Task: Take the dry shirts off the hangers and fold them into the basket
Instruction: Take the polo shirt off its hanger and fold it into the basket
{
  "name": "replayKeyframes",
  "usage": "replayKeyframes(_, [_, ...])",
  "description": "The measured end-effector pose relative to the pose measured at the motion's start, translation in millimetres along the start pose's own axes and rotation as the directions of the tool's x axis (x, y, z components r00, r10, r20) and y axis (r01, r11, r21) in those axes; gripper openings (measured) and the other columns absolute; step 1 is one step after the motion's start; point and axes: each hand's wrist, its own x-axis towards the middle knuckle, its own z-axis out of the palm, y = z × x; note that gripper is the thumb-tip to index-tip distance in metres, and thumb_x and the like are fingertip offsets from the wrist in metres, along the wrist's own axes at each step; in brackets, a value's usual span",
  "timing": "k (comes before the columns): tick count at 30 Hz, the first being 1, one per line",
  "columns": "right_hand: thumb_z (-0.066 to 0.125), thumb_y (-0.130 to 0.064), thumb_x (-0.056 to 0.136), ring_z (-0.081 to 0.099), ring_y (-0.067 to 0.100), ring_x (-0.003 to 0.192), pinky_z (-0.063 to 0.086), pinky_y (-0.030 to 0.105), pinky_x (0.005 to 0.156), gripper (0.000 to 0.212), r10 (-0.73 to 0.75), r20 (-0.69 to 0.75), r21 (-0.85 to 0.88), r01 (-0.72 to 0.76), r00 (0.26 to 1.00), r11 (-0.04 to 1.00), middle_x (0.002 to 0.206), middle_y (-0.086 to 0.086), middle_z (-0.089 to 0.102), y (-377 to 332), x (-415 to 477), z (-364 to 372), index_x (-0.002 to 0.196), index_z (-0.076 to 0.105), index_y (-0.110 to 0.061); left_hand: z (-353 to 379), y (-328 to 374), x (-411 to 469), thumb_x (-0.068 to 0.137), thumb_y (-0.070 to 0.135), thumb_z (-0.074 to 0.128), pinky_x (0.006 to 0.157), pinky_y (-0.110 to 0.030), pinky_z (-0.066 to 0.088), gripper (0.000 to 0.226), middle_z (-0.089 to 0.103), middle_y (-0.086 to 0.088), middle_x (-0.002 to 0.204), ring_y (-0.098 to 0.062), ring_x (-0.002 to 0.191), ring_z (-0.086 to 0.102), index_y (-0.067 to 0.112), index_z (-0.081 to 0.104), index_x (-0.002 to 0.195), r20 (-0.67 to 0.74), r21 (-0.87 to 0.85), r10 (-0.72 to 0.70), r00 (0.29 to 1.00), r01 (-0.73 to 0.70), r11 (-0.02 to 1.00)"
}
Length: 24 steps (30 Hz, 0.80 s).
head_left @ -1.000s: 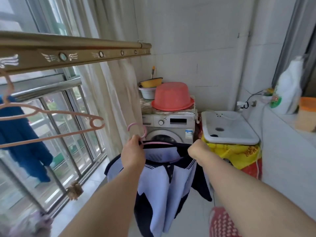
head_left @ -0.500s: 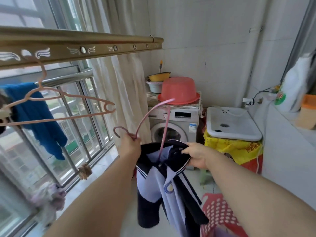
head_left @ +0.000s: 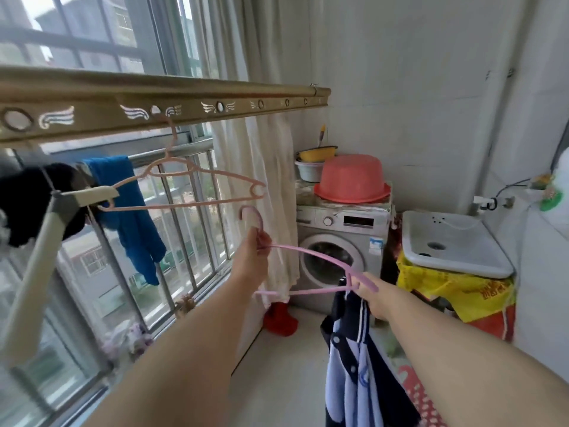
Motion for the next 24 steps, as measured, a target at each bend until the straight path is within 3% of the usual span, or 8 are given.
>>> replayKeyframes(2, [0.043, -0.011, 0.098, 0.05, 0.026, 0.084, 0.039, 0.029, 0.077, 0.016, 0.008, -0.023, 0.014, -0.007, 1.0, 1.0, 0.08, 0.012, 0.051, -7.9, 0.1, 16.3, 0.084, 0.05, -0.012, -18.0, -1.8, 12.4, 0.092, -0.002, 0.047, 0.061, -0.026, 0.037, 0.014, 0.054, 0.006, 0.082, -0.014, 0.072, 0.049, 0.012, 0.051, 0.093, -0.055, -0.016, -0.008, 0.998, 0.007, 1.0])
replayKeyframes(4, [0.049, -0.015, 0.094, 0.054, 0.028, 0.091, 0.041, 0.03, 0.079, 0.007, 0.032, -0.007, 0.029, -0.032, 0.999, 0.999, 0.087, 0.014, 0.056, -17.4, 1.7, 28.5, 0.092, 0.053, -0.01, -32.4, -4.5, 26.8, 0.093, -0.002, 0.047, 0.061, -0.025, 0.037, 0.015, 0.05, 0.008, 0.079, -0.013, 0.073, 0.047, 0.012, 0.049, 0.095, -0.086, -0.003, -0.017, 0.996, 0.017, 1.0])
replayKeyframes(9, [0.068, -0.009, 0.081, 0.055, 0.029, 0.088, 0.045, 0.035, 0.085, 0.008, 0.011, 0.038, -0.006, -0.011, 0.999, 1.0, 0.088, 0.015, 0.058, -35.0, 18.8, 52.3, 0.084, 0.061, -0.007, -61.3, -26.8, 71.4, 0.093, -0.003, 0.048, 0.067, -0.027, 0.042, 0.016, 0.052, 0.004, 0.082, -0.019, 0.08, 0.05, 0.012, 0.05, 0.096, -0.085, -0.012, -0.051, 0.995, 0.05, 0.999])
replayKeyframes(13, [0.068, -0.01, 0.083, 0.06, 0.03, 0.087, 0.051, 0.04, 0.087, 0.005, 0.013, 0.075, 0.03, -0.015, 0.997, 0.999, 0.097, 0.023, 0.064, -44.6, 27.5, 73.3, 0.088, 0.068, -0.008, -69.1, -46.8, 104.8, 0.092, -0.004, 0.049, 0.072, -0.03, 0.041, 0.02, 0.055, 0.001, 0.084, -0.02, 0.082, 0.051, 0.015, 0.049, 0.091, -0.014, -0.068, -0.044, 0.999, 0.043, 0.997])
replayKeyframes(16, [0.066, -0.009, 0.086, 0.065, 0.037, 0.098, 0.053, 0.045, 0.09, 0.012, 0.029, 0.114, 0.031, -0.033, 0.993, 0.999, 0.108, 0.025, 0.067, -48.8, 26.2, 87.5, 0.097, 0.068, -0.007, -71.1, -64.1, 122.2, 0.092, -0.005, 0.047, 0.069, -0.029, 0.041, 0.02, 0.058, -0.006, 0.093, -0.022, 0.083, 0.052, 0.015, 0.048, 0.094, -0.006, -0.089, -0.062, 0.998, 0.061, 0.994])
replayKeyframes(19, [0.065, -0.008, 0.088, 0.067, 0.035, 0.091, 0.055, 0.046, 0.085, 0.01, 0.038, 0.165, 0.04, -0.045, 0.986, 0.998, 0.098, 0.019, 0.069, -49.8, 26.8, 100.2, 0.098, 0.066, -0.01, -70.5, -89.8, 129.2, 0.095, 0.002, 0.046, 0.063, -0.028, 0.038, 0.015, 0.062, -0.012, 0.103, -0.024, 0.08, 0.05, 0.014, 0.049, 0.103, 0.009, -0.059, -0.126, 0.992, 0.126, 0.99])
replayKeyframes(22, [0.062, -0.006, 0.089, 0.063, 0.025, 0.072, 0.055, 0.036, 0.071, 0.01, 0.021, 0.179, 0.023, -0.025, 0.984, 0.999, 0.079, 0.01, 0.066, -50.1, 25.0, 104.9, 0.084, 0.064, -0.015, -73.8, -105.9, 122.7, 0.094, 0.001, 0.045, 0.075, -0.033, 0.041, 0.03, 0.058, -0.012, 0.112, -0.028, 0.094, 0.053, 0.011, 0.049, 0.122, -0.072, 0.043, -0.161, 0.984, 0.164, 0.985])
replayKeyframes(24, [0.063, -0.006, 0.089, 0.063, 0.024, 0.074, 0.055, 0.036, 0.073, 0.011, -0.007, 0.176, 0.01, 0.006, 0.984, 1.0, 0.08, 0.009, 0.066, -50.5, 23.8, 109.0, 0.084, 0.063, -0.016, -75.2, -112.9, 114.4, 0.09, -0.002, 0.047, 0.095, -0.038, 0.04, 0.045, 0.045, -0.015, 0.134, -0.032, 0.118, 0.048, 0.009, 0.044, 0.133, -0.189, 0.098, -0.176, 0.966, 0.197, 0.975])
